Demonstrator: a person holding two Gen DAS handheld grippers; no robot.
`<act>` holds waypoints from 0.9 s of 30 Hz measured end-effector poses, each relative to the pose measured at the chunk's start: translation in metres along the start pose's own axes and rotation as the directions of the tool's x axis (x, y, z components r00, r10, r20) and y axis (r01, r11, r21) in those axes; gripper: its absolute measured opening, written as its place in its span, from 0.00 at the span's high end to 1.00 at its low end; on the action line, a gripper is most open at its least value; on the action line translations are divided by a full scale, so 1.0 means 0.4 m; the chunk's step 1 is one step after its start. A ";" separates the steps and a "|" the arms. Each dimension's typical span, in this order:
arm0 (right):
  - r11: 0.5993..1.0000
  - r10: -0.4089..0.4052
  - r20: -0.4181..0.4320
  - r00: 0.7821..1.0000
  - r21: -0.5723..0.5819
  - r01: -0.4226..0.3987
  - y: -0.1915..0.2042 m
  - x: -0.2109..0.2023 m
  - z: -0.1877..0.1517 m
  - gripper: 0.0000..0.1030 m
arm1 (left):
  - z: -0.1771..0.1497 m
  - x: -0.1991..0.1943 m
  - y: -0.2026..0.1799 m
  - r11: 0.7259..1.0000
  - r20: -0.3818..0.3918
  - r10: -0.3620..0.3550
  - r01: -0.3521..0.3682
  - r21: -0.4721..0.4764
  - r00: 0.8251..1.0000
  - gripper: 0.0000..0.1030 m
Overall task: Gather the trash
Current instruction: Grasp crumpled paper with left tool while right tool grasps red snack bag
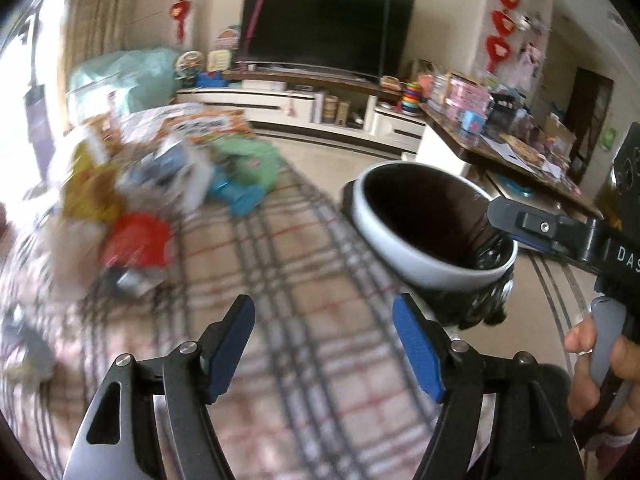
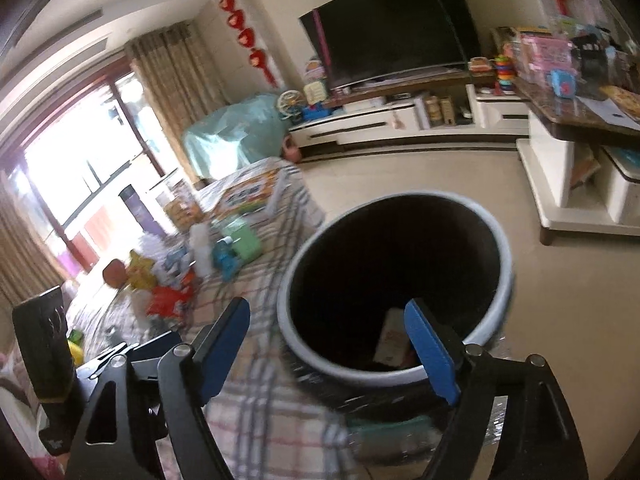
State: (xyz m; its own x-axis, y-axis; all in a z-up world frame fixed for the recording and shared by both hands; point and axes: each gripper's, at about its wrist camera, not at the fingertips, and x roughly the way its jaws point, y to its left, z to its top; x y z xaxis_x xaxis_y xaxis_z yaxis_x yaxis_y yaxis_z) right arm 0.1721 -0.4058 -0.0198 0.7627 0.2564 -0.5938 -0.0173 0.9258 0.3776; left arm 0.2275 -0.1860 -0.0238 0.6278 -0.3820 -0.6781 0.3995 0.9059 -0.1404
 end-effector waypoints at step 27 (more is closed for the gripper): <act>0.971 0.160 -0.156 0.975 -0.155 -0.184 0.377 0.176 -0.150 0.18 | -0.235 -0.362 0.223 0.936 0.013 0.253 -0.241 -0.258 0.967 0.30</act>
State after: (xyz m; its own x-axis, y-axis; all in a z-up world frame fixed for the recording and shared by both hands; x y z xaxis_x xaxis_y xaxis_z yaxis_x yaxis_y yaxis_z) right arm 0.1845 -0.2313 -0.0473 0.6401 0.4410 -0.6291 -0.2571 0.8946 0.3654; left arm 0.1095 -0.0326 -0.0059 0.7173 -0.1430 -0.6820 0.0502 0.9868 -0.1541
